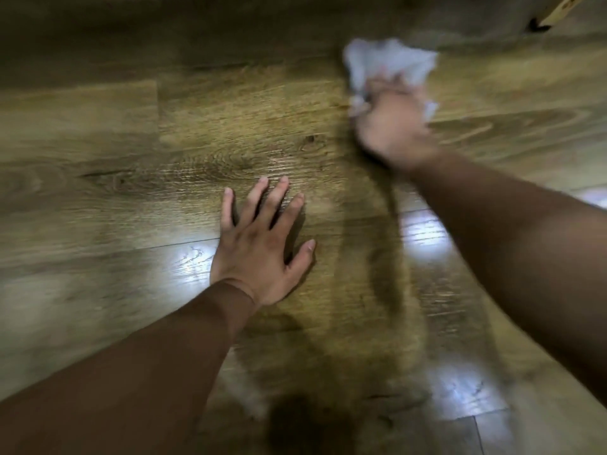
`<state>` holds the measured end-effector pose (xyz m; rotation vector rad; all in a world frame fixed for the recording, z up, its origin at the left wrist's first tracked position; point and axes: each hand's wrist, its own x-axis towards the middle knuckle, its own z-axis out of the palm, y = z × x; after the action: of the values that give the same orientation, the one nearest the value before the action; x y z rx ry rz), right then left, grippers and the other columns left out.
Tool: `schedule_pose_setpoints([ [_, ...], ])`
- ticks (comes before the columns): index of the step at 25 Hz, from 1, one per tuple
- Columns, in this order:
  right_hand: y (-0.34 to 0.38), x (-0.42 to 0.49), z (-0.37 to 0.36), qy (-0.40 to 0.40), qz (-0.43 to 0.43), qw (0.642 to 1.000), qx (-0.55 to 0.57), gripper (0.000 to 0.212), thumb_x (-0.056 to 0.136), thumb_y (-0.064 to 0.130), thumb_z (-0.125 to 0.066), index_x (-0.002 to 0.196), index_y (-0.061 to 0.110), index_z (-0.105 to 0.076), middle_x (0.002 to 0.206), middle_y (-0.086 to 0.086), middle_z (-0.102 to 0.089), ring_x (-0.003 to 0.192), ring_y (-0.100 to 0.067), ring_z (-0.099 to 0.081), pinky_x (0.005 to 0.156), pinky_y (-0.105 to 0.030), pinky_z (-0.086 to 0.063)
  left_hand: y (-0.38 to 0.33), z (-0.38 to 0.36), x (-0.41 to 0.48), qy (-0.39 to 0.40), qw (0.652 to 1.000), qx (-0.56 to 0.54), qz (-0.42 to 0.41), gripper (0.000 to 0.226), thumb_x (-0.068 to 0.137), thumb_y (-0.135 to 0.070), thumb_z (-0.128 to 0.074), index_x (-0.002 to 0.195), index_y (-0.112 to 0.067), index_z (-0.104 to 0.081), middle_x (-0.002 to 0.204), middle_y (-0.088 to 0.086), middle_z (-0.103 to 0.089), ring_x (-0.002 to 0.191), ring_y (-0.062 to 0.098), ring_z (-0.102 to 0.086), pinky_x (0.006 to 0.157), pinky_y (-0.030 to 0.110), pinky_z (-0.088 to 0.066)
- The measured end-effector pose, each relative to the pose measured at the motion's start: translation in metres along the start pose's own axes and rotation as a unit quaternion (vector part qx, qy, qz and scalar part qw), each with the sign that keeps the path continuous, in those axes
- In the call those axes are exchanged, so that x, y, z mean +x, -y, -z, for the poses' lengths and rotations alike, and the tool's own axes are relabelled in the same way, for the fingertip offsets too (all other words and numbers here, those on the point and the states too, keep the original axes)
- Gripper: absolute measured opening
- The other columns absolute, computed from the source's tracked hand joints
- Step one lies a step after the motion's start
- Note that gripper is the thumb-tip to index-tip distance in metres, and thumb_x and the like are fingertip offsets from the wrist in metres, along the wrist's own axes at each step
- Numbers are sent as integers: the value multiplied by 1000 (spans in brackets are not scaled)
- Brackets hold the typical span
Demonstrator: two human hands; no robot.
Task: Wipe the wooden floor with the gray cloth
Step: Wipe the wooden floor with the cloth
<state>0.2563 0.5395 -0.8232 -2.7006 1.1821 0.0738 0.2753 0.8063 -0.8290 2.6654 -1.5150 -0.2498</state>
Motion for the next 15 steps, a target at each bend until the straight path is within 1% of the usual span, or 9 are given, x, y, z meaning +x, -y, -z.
schedule_pose_setpoints([
  [1, 46, -18, -7, 22, 97, 995, -18, 51, 99, 31, -34, 147, 15, -38, 155, -14, -35, 145, -30, -28, 119, -40, -17, -1, 0, 0, -3, 1000, 1, 1, 68, 92, -62, -29, 147, -25, -41, 163, 2, -28, 152, 27, -16, 120, 62, -7],
  [3, 106, -38, -15, 87, 269, 958, -37, 55, 99, 36, -34, 153, 25, -27, 162, -2, -23, 150, -24, -15, 122, -44, -6, -1, 0, -2, -11, 1000, 0, 7, 65, 91, -61, -32, 143, -24, -45, 155, 5, -40, 149, 29, -23, 120, 63, -10],
  [4, 109, -35, -15, 103, 319, 942, -37, 56, 98, 38, -35, 153, 28, -27, 162, 1, -21, 151, -22, -13, 122, -43, -5, -2, 0, -2, -16, 1000, -2, 5, 65, 91, -61, -33, 142, -24, -46, 153, 6, -43, 148, 29, -25, 120, 63, -11],
  [5, 92, -29, -9, 112, 333, 936, -26, 56, 97, 41, -35, 152, 31, -28, 162, 3, -23, 150, -21, -15, 122, -42, -5, -2, -1, -1, -21, 1000, -6, 0, 65, 91, -61, -34, 143, -23, -46, 155, 5, -41, 149, 29, -24, 120, 62, -10],
  [7, 19, -20, 1, 75, 248, 966, -12, 58, 94, 47, -34, 151, 32, -31, 159, -3, -31, 147, -24, -26, 121, -42, -14, 0, -4, 0, -27, 1000, -13, -6, 67, 90, -61, -35, 146, -24, -44, 161, 3, -33, 151, 27, -20, 120, 61, -7],
  [9, -88, -16, 18, 29, 100, 994, -22, 63, 92, 44, -31, 150, 20, -33, 155, -15, -34, 143, -33, -31, 118, -47, -23, 0, -3, 0, -17, 1000, -14, 1, 68, 91, -62, -32, 148, -25, -40, 164, 1, -26, 153, 25, -15, 121, 61, -5],
  [11, -182, -22, 42, 14, -28, 998, -63, 70, 85, 42, -24, 144, 8, -39, 151, -24, -37, 139, -41, -34, 114, -51, -29, -1, -3, 0, -11, 1000, -1, 1, 70, 92, -63, -28, 151, -26, -37, 166, 0, -22, 154, 25, -11, 121, 61, -4],
  [13, -217, -28, 51, 15, -124, 991, -43, 71, 80, 40, -21, 139, 6, -43, 151, -24, -37, 138, -42, -35, 111, -50, -34, -1, -2, 0, -2, 1000, 9, 3, 72, 93, -64, -24, 153, -25, -35, 166, 1, -20, 154, 26, -9, 121, 62, -4],
  [15, -200, -27, 43, -12, -167, 986, -18, 69, 79, 35, -24, 137, 6, -46, 151, -23, -37, 137, -43, -36, 109, -49, -35, 0, -2, 0, 1, 1000, 8, 3, 72, 92, -64, -23, 153, -26, -33, 166, 1, -18, 154, 26, -7, 120, 62, -3],
])
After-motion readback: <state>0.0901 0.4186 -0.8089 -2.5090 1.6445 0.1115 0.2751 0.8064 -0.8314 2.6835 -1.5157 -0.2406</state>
